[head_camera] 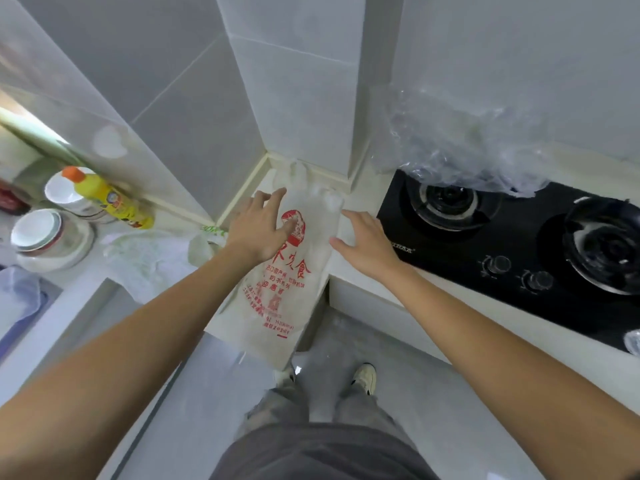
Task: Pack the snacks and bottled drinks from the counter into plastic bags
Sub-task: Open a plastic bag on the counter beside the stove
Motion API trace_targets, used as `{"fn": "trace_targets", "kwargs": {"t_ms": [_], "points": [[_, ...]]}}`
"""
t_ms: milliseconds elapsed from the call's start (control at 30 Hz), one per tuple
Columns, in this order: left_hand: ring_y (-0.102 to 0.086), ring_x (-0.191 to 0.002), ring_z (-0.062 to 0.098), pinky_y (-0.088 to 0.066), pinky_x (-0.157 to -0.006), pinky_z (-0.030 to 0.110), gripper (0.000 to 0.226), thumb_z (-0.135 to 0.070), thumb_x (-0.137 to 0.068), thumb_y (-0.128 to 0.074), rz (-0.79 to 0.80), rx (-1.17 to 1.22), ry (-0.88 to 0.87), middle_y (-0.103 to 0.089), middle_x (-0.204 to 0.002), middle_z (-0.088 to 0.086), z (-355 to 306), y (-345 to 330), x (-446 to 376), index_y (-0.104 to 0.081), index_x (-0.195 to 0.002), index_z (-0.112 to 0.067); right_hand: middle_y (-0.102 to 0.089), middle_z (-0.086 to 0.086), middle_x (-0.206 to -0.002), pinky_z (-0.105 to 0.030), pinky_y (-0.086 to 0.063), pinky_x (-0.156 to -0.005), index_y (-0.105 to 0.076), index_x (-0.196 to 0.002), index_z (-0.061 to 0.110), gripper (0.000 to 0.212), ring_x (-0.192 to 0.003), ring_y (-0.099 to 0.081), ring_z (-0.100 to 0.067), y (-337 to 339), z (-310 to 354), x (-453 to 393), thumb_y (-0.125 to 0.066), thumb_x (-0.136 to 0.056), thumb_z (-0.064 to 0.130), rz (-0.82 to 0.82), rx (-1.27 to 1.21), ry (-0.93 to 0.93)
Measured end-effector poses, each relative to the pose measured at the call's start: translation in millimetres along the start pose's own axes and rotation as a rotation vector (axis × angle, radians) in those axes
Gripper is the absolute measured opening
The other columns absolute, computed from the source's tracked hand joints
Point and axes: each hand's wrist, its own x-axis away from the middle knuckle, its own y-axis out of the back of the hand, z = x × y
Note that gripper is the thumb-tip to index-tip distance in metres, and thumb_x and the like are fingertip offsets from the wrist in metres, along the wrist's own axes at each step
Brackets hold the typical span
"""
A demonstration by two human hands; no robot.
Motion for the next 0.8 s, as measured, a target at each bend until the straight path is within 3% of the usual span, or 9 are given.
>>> {"fn": "trace_targets", "kwargs": {"t_ms": [167,367,467,533,600,700,733,800], "points": [[-0.028,-0.149,0.034,-0.034,-0.116,0.054,0.069,-0.05,-0.101,-0.048,0.114,-0.022,0.008,-0.033,-0.162,0.013,0,-13,-51,-0.023,-0.16,-0.025,-0.036,-0.003,-0.162,-0.044,-0.035,-0.118,-0.03,-0.161,0.019,0.074,-0.15,-0.028,-0.024,-20,-6,-58,-0.06,-0.099,0.047,0.12,0.133,0.04],[-0.02,-0.153,0.032,-0.03,-0.118,0.054,0.071,-0.047,-0.099,-0.054,0.218,-0.039,-0.014,-0.027,-0.166,0.014,13,-35,-99,-0.025,-0.16,-0.027,-0.027,-0.003,-0.168,-0.046,-0.034,-0.121,-0.022,-0.164,0.02,0.083,-0.155,-0.024,-0.022,-38,-4,-110,-0.065,-0.097,0.044,0.214,0.122,0.031],[-0.03,-0.147,0.034,-0.035,-0.112,0.052,0.071,-0.049,-0.097,-0.056,0.248,-0.106,-0.036,-0.04,-0.157,0.015,19,-39,-120,-0.028,-0.159,-0.028,-0.03,-0.005,-0.167,-0.049,-0.035,-0.12,-0.021,-0.164,0.021,0.087,-0.154,-0.027,-0.025,-46,-4,-129,-0.068,-0.095,0.044,0.214,0.142,0.005],[-0.04,-0.136,0.034,-0.038,-0.106,0.05,0.068,-0.049,-0.097,-0.057,0.24,-0.14,-0.069,-0.052,-0.141,0.015,18,-39,-131,-0.032,-0.156,-0.028,-0.048,-0.008,-0.154,-0.047,-0.04,-0.114,-0.029,-0.161,0.019,0.082,-0.144,-0.041,-0.028,-49,-8,-137,-0.068,-0.094,0.045,0.172,0.18,0.007],[-0.047,-0.129,0.033,-0.039,-0.103,0.047,0.058,-0.048,-0.098,-0.056,0.233,-0.18,-0.126,-0.06,-0.13,0.013,17,-38,-138,-0.044,-0.15,-0.026,-0.066,-0.006,-0.127,-0.042,-0.048,-0.103,-0.047,-0.15,0.017,0.064,-0.124,-0.057,-0.027,-49,-14,-140,-0.068,-0.095,0.042,0.141,0.178,0.006],[-0.058,-0.117,0.031,-0.043,-0.098,0.042,0.04,-0.048,-0.102,-0.051,0.248,-0.191,-0.167,-0.071,-0.112,0.008,13,-35,-140,-0.063,-0.132,-0.025,-0.072,0.001,-0.096,-0.039,-0.052,-0.093,-0.07,-0.117,0.019,0.026,-0.099,-0.066,-0.023,-42,-26,-137,-0.068,-0.098,0.037,0.128,0.186,0.065],[-0.061,-0.112,0.03,-0.045,-0.095,0.041,0.038,-0.048,-0.103,-0.049,0.257,-0.18,-0.168,-0.073,-0.107,0.006,11,-33,-140,-0.067,-0.126,-0.024,-0.071,0.004,-0.089,-0.04,-0.053,-0.092,-0.072,-0.103,0.019,0.017,-0.093,-0.065,-0.021,-37,-29,-134,-0.068,-0.098,0.035,0.127,0.194,0.094],[-0.065,-0.101,0.03,-0.048,-0.084,0.037,0.039,-0.048,-0.104,-0.047,0.267,-0.172,-0.18,-0.073,-0.102,0.006,7,-29,-140,-0.073,-0.112,-0.02,-0.061,0.008,-0.076,-0.04,-0.053,-0.083,-0.064,-0.079,0.021,0.023,-0.084,-0.058,-0.019,-23,-31,-129,-0.066,-0.099,0.031,0.127,0.23,0.153]]}}
